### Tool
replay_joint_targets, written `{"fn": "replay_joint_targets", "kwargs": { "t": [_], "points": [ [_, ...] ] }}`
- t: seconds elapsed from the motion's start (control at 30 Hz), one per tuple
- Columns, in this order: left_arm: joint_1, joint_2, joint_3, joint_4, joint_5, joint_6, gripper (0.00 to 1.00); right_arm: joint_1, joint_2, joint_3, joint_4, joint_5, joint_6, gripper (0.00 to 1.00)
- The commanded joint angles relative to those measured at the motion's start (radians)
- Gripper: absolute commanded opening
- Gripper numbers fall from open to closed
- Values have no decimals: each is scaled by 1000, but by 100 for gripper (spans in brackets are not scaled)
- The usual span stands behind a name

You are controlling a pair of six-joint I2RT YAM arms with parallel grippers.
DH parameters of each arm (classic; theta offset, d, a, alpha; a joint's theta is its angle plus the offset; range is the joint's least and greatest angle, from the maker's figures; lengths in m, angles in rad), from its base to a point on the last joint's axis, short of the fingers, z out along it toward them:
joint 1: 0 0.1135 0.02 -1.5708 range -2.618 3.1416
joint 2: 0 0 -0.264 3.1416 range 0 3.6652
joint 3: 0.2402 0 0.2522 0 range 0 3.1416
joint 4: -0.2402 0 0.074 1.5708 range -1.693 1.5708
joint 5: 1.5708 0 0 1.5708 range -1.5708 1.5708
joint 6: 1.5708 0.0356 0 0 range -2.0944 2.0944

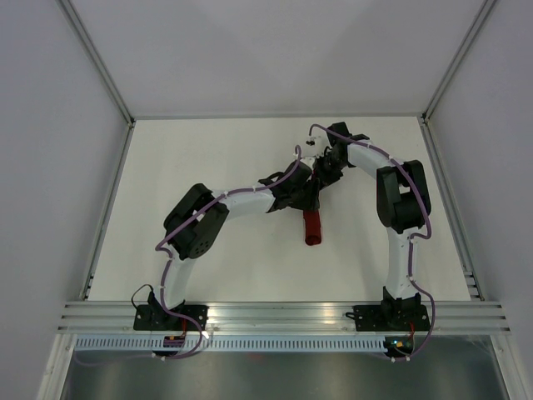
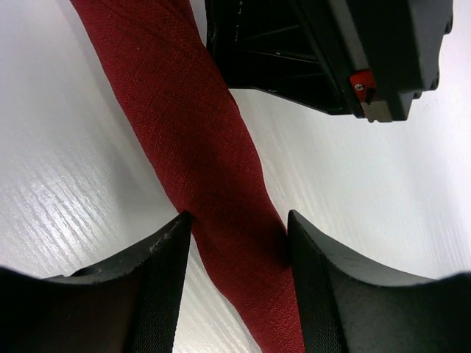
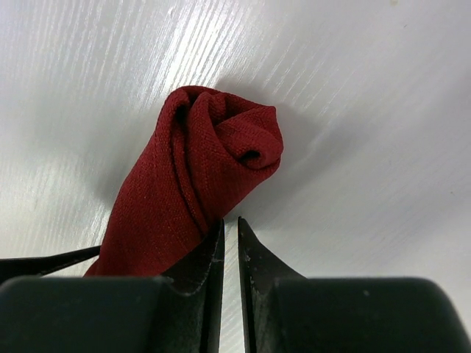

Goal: Fold the napkin, place the utensils inside, and roll it up
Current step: Adjust the napkin at the center of the board, then reset both arms

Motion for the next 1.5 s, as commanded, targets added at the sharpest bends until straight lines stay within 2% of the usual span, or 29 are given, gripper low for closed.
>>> {"fn": "replay_joint_targets", "kwargs": {
  "t": [0.0,0.13,0.5,0.63,1.03,1.3,1.47],
  "points": [
    [8,-53,25,5,-53,-9,61,7,23,9,11,62,35,17],
    [8,-71,33,-17,-71,19,64,6,19,6,14,71,41,16],
    [11,-89,35,-12,-51,50,65,6,-6,-12,29,94,43,16],
    [11,-93,39,17,-17,91,69,6,-18,-11,39,121,47,18],
    [16,-128,27,63,15,131,71,3,-50,12,69,223,81,28],
    [60,-244,-31,91,18,129,71,-36,-86,31,74,232,87,33],
    [99,-362,-74,68,24,160,71,-102,-177,17,71,160,61,34]
  ]
}}
